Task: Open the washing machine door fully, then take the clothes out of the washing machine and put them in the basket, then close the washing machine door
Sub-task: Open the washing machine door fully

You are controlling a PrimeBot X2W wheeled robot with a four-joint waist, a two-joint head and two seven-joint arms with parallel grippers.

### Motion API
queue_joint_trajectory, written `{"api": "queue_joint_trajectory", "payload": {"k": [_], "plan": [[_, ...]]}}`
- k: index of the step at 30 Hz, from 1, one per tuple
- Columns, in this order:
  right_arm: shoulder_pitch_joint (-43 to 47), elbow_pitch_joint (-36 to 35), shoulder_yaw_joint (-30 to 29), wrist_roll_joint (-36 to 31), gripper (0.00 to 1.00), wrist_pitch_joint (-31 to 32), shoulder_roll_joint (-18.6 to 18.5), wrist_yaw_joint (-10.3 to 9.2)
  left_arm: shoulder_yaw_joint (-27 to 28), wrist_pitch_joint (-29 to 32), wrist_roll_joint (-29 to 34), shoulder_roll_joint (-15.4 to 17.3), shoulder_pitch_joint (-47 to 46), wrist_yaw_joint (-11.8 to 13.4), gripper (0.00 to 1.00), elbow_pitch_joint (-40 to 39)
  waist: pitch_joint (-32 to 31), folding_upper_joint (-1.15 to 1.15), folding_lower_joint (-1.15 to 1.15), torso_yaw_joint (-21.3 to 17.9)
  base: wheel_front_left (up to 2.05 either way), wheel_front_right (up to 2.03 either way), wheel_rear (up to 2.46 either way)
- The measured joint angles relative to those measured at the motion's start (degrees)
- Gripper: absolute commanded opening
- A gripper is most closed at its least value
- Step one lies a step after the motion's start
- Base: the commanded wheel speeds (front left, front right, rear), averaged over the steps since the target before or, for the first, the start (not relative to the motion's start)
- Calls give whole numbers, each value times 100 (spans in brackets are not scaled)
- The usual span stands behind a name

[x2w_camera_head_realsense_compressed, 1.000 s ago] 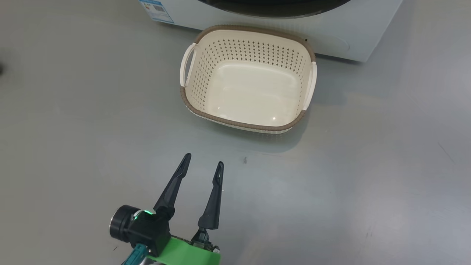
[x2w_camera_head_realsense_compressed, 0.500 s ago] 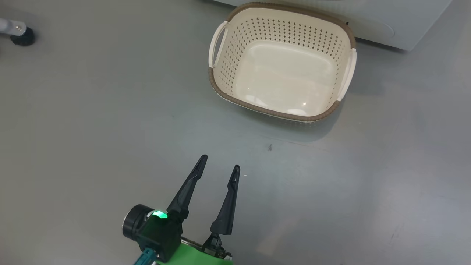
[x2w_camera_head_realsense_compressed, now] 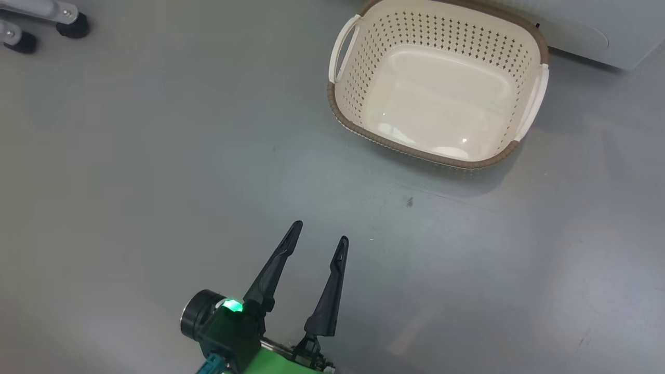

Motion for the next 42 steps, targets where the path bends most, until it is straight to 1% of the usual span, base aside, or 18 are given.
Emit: {"api": "queue_joint_trajectory", "payload": {"k": [8,10,25,32,38,42], "plan": [[-293,156,38,49,0,166,-26,-16,-38,1,0,-5,65,0,100,-41,40,0,0,151,0,0,0],[-358,204,75,51,0,192,-24,-56,-24,0,1,-7,119,0,100,-58,58,0,0,172,0,0,0],[-666,609,151,92,0,321,-7,-58,79,0,-16,-9,261,0,100,-194,166,0,0,204,0,0,0],[-752,1134,41,308,0,374,145,-58,82,0,-16,-9,354,1,100,-215,183,0,0,207,0,0,0],[-904,1383,30,385,0,390,169,-59,82,1,-16,-9,376,1,100,-232,192,0,0,202,0,0,0],[-1106,1568,-60,525,0,389,290,-59,100,1,-16,-10,398,1,100,-252,200,0,0,203,0,0,0]]}}
